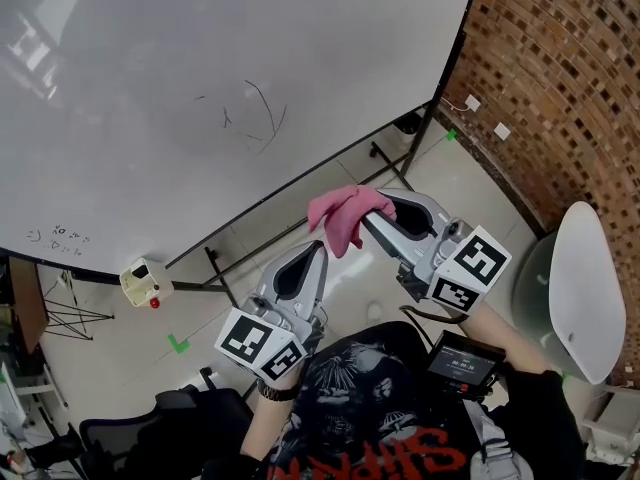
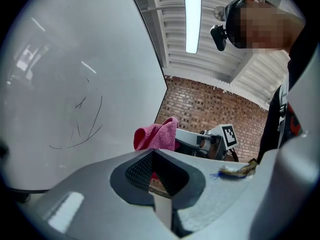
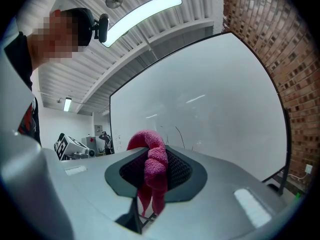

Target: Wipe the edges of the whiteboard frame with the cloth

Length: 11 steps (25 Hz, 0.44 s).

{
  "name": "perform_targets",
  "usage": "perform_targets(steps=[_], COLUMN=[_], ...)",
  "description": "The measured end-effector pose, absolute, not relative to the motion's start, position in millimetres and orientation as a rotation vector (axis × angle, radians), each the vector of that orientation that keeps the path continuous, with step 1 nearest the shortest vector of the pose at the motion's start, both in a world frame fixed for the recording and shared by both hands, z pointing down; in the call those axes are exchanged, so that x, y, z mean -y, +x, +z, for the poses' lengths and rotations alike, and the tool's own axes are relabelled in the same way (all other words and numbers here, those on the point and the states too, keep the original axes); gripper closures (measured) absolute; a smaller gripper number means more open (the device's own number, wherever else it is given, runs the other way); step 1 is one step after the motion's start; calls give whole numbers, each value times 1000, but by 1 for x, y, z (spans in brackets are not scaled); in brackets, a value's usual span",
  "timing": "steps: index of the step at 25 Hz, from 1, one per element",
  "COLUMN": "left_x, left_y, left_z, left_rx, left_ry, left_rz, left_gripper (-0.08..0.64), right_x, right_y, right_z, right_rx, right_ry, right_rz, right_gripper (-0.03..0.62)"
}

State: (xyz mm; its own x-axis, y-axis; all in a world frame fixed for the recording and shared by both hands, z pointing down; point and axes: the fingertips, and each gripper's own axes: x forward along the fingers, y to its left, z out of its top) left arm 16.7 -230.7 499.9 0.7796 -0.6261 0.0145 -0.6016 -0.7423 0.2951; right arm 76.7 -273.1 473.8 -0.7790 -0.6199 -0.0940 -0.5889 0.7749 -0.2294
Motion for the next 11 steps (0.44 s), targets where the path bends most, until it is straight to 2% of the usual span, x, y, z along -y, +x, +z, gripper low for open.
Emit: perform_targets(steps=[11], left_x=[233], left_y=[4], left_z=[516], left_rx=[985], left_ry=[2600], left_rz=[-119], left_gripper=[558], right_x=[281], right_y=[74], right_z=[475], right_rx=[-2785], right_ry=[-990], right_rz=[-345], right_gripper=[517])
